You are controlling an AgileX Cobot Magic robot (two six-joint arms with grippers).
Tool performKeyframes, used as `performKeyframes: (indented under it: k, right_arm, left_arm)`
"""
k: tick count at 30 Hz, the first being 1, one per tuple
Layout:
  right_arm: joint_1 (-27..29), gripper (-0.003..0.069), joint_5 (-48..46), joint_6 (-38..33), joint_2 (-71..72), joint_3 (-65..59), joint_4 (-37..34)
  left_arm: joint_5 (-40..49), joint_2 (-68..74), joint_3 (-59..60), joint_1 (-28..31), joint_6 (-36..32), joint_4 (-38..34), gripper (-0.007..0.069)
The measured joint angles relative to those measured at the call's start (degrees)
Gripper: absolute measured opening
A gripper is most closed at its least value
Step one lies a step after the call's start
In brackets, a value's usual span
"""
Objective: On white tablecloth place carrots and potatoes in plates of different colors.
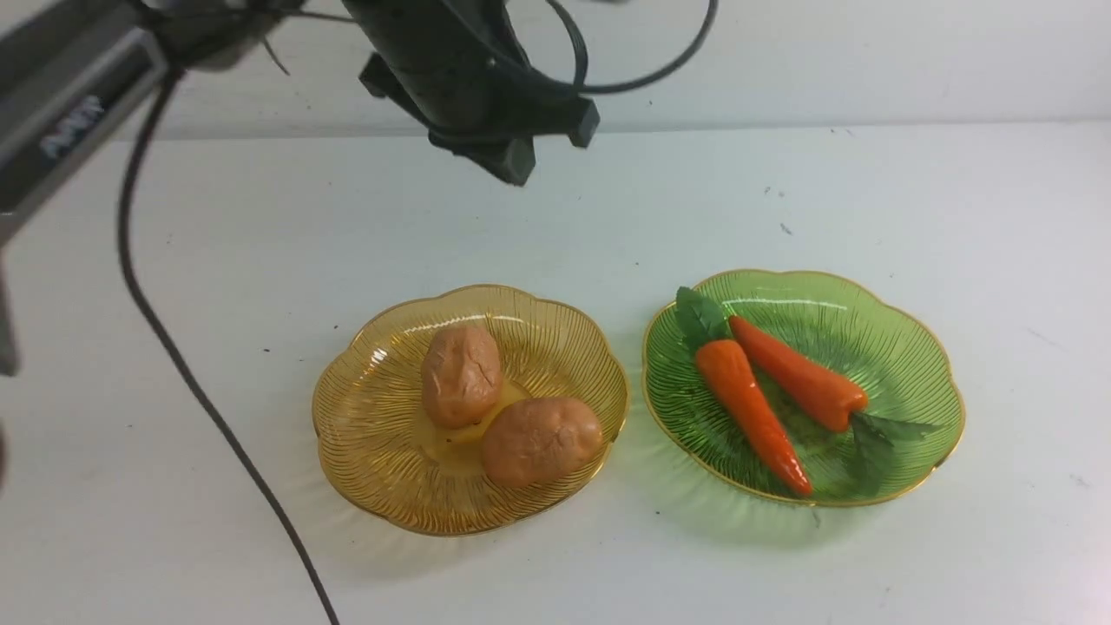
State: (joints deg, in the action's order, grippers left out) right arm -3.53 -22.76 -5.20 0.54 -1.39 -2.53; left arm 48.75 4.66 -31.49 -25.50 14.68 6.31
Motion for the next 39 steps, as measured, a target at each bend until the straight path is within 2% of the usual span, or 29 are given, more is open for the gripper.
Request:
performKeyframes:
  k: [3, 6, 13, 24, 28, 33, 39]
  right_arm:
    - [0.1, -0.0015, 0.3, 0.0, 0.0, 0.0, -0.1]
    - [0.1, -0.0015, 0.2, 0.0, 0.0, -0.1, -0.1]
    - [0.1, -0.0015, 0.3, 0.0, 0.0, -0.1, -0.1]
    - [0.1, -0.0015, 0.3, 0.0, 0.0, -0.1, -0.1]
    - [0.1, -0.0015, 0.3, 0.0, 0.0, -0.1, -0.1]
    - [0.1, -0.0015, 0.3, 0.0, 0.0, -0.1, -0.1]
    - [0.1, -0.0015, 0.3, 0.0, 0.0, -0.1, -0.1]
  left_arm:
    - [-1.0, -5.4, 3.6, 0.0, 6.0, 4.6, -0.0003]
    - [-1.5, -5.1, 4.7, 0.0, 8.7, 9.7, -0.0003]
    - [-1.5, -4.8, 4.8, 0.0, 9.4, 16.8, -0.0003]
    - [-2.9, -4.8, 7.4, 0.0, 9.4, 21.4, -0.0003]
    - [-8.0, -4.8, 12.6, 0.3, 8.6, 21.2, -0.0003]
    - [-16.8, -5.4, 18.0, 2.6, 2.6, 18.1, -0.0003]
    - [-19.3, -5.5, 24.1, 11.1, -2.5, 9.5, -0.0003]
